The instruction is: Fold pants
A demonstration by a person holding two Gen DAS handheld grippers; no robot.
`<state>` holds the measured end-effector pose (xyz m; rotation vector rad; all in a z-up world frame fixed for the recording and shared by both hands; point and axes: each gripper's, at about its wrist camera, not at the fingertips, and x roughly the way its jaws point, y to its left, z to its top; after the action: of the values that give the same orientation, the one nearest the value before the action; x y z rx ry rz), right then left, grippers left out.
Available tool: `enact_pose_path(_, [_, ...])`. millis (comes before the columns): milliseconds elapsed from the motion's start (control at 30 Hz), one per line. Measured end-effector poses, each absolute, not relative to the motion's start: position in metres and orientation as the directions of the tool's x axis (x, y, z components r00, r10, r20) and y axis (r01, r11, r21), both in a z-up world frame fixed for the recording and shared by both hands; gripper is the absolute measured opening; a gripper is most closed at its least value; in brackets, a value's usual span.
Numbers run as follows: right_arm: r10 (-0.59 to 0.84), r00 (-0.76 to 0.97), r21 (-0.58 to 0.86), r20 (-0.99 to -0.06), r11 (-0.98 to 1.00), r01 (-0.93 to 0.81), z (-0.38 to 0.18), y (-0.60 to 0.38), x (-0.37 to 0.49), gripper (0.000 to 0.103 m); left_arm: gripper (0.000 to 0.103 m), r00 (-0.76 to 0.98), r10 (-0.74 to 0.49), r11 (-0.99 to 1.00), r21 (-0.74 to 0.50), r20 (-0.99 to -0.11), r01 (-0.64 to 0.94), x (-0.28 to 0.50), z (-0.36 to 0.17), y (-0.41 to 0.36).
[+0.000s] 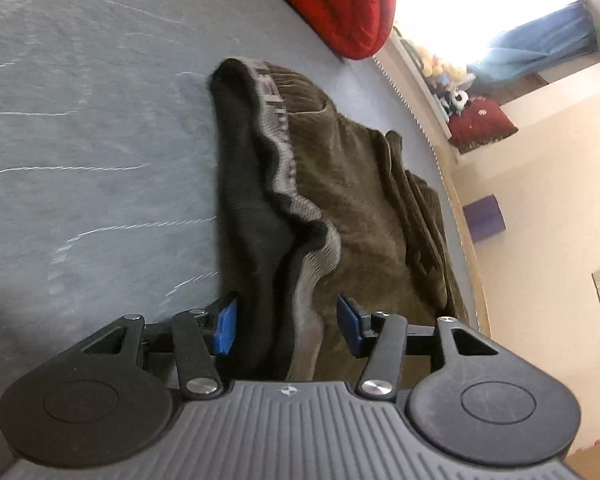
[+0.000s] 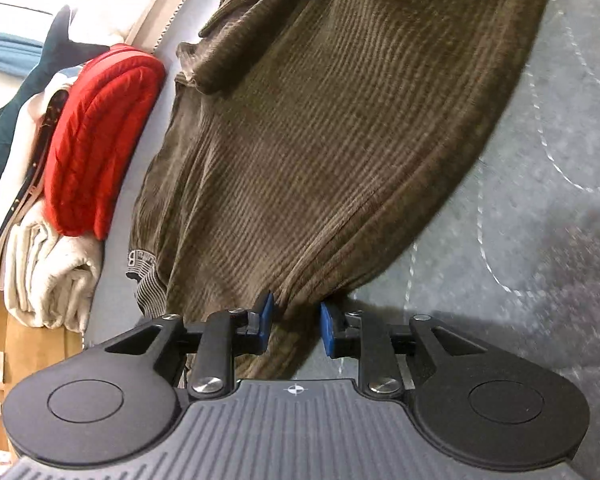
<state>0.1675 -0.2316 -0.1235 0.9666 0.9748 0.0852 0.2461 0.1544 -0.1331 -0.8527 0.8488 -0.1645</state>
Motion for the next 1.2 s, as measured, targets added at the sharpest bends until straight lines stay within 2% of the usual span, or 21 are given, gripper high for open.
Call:
enact_pose_path(100, [0.464, 0.602, 0.735, -0.650, 0.586, 0.341, -0.125, -0.233, 0.173, 0.026, 0.059, 0.692, -0.400, 0.724, -0.670, -0.601, -0.164, 0.256, -0.130, 0.133])
enact_pose_path(133, [0.461, 0.606, 0.736, -0.648, 0.586, 0.340, -0.125, -0.234, 0.173, 0.026, 0.056, 0.697, -0.383, 0.743, -0.650, -0.606, -0.157, 0.256, -0.128, 0.128])
enact_pose_path(167, [0.455, 0.610, 0.731, -0.649, 0.594, 0.335, -0.124, -0.232, 0.173, 0.025, 0.037, 0.698, -0.355, 0.768, -0.620, -0.621, -0.162, 0.257, -0.127, 0.125])
enact_pose_path(200, [0.444, 0.613, 0.722, -0.654, 0.608, 0.330, -0.124, -0.228, 0.176, 0.023, 0.027, 0.692, -0.324, 0.787, -0.589, -0.645, -0.181, 0.258, -0.127, 0.124])
enact_pose_path(267, [0.415, 0.617, 0.694, -0.668, 0.646, 0.318, -0.122, -0.222, 0.176, 0.018, 0.020, 0.683, -0.335, 0.781, -0.597, -0.649, -0.184, 0.256, -0.127, 0.131])
enact_pose_path(367, [0.369, 0.628, 0.642, -0.685, 0.712, 0.283, -0.115, -0.212, 0.171, 0.014, 0.018, 0.680, -0.319, 0.838, -0.532, -0.660, -0.124, 0.251, -0.111, 0.128])
enact_pose_path(600, [0.341, 0.631, 0.554, -0.697, 0.814, 0.171, -0.095, -0.178, 0.152, 0.011, 0.017, 0.677, -0.284, 0.876, -0.471, -0.679, -0.104, 0.229, -0.069, 0.154])
enact_pose_path(900, [0.509, 0.473, 0.548, -0.719, 0.834, -0.066, -0.067, -0.053, 0.088, 0.011, 0.016, 0.640, -0.181, 0.899, -0.389, -0.746, -0.200, 0.140, -0.038, 0.280])
enact_pose_path(1000, [0.524, 0.407, 0.528, -0.748, 0.842, -0.112, -0.068, -0.017, 0.067, 0.011, 0.020, 0.617, -0.161, 0.897, -0.375, -0.771, -0.235, 0.114, -0.038, 0.305])
enact_pose_path(1033, [0.508, 0.381, 0.509, -0.772, 0.854, -0.106, -0.069, -0.008, 0.063, 0.012, 0.024, 0.606, -0.139, 0.899, -0.356, -0.783, -0.254, 0.108, -0.038, 0.306])
enact_pose_path(1100, [0.480, 0.347, 0.487, -0.806, 0.870, -0.073, -0.070, -0.004, 0.062, 0.015, 0.027, 0.605, -0.015, 0.911, -0.259, -0.796, -0.319, 0.098, -0.033, 0.302])
enact_pose_path(1133, [0.476, 0.331, 0.487, -0.815, 0.872, -0.055, -0.069, -0.011, 0.063, 0.016, 0.033, 0.616, 0.061, 0.911, -0.209, -0.785, -0.356, 0.092, -0.027, 0.296])
enact_pose_path(1200, [0.460, 0.287, 0.466, -0.840, 0.883, -0.051, -0.062, -0.023, 0.065, 0.017, 0.035, 0.651, 0.168, 0.893, -0.165, -0.740, -0.418, 0.076, -0.017, 0.280])
